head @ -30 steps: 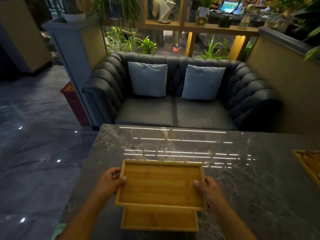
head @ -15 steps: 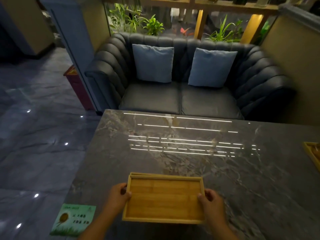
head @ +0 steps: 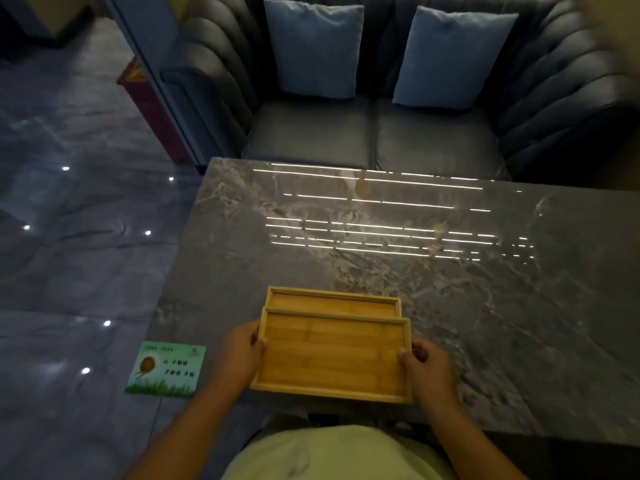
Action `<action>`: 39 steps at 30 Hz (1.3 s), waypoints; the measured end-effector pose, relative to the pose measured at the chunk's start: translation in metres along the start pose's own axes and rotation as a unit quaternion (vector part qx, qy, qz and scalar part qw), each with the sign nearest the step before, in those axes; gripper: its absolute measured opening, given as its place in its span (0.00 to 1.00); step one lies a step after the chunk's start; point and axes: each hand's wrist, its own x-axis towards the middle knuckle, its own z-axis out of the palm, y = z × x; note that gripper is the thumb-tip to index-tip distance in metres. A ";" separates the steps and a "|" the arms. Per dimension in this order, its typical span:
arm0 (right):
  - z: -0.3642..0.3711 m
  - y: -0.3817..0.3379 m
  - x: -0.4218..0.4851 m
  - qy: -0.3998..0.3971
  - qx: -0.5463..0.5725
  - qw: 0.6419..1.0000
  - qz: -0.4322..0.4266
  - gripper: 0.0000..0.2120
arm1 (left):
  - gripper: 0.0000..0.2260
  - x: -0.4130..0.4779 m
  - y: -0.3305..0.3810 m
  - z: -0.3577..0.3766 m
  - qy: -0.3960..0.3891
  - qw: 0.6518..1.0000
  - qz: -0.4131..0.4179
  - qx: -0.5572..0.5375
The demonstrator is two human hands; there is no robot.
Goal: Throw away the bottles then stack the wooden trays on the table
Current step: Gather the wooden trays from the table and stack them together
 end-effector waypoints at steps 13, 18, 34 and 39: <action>0.004 -0.019 0.014 0.017 -0.113 0.992 -0.054 0.08 | 0.11 0.025 0.014 -0.003 -0.016 0.997 -0.030 0.074; 0.007 -0.026 0.022 0.015 -0.136 0.989 -0.049 0.13 | 0.12 0.038 0.016 -0.006 -0.018 0.995 -0.044 0.082; 0.010 -0.037 0.029 -0.006 -0.141 0.990 -0.016 0.12 | 0.15 0.050 0.015 -0.004 -0.030 0.992 -0.059 0.109; 0.009 -0.036 0.030 0.004 -0.133 0.991 -0.010 0.12 | 0.14 0.052 0.015 -0.002 -0.036 0.991 -0.050 0.116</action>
